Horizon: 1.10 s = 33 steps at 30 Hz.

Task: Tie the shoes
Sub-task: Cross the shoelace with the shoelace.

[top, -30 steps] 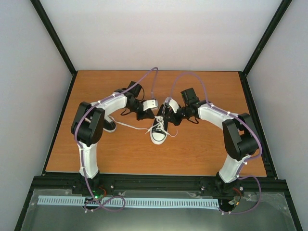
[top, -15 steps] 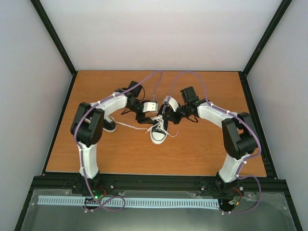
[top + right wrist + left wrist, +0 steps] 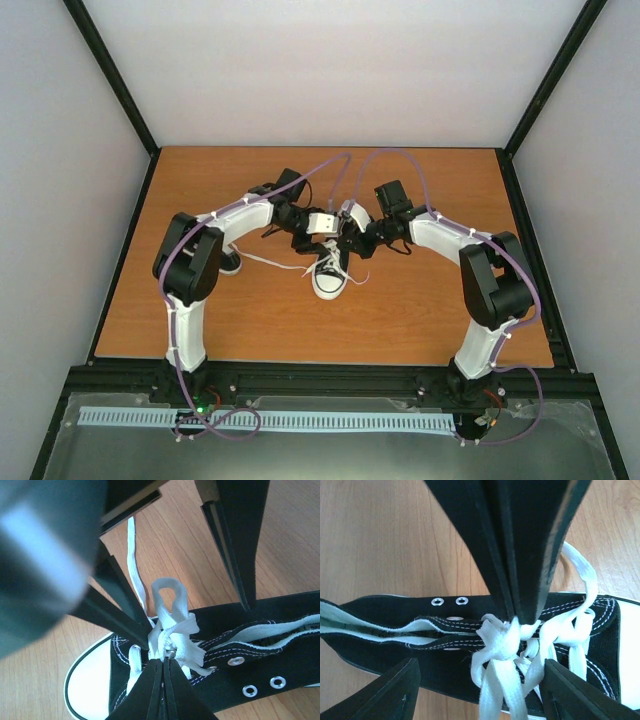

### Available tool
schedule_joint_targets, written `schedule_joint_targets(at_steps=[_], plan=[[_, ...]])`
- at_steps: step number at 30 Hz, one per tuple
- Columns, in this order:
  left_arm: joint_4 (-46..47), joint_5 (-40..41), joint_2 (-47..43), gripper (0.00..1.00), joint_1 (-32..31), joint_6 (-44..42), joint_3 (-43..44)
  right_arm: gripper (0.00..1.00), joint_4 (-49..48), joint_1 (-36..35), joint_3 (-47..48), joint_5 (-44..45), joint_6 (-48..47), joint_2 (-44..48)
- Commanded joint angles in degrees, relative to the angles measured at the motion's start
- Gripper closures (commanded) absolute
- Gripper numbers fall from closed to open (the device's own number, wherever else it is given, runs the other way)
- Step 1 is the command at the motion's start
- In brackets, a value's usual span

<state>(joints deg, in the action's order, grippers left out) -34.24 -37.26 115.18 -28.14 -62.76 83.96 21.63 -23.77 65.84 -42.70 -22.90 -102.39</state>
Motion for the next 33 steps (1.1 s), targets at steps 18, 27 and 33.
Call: schedule_joint_targets(at_steps=[18,27,33], plan=[[-1.7,-9.8,0.5,0.99,-0.3,10.2,3.2,0.97,1.0,0.6,0.3,-2.4,-1.0,0.8],[2.7,-8.7,0.0,0.99,-0.2,19.4,1.2,0.79,-1.7,4.3,-2.2,-8.6,1.4,4.8],[5.5,-6.8,0.0,0.99,-0.2,21.7,0.3,0.72,-2.7,6.2,-1.8,-8.4,3.4,4.2]])
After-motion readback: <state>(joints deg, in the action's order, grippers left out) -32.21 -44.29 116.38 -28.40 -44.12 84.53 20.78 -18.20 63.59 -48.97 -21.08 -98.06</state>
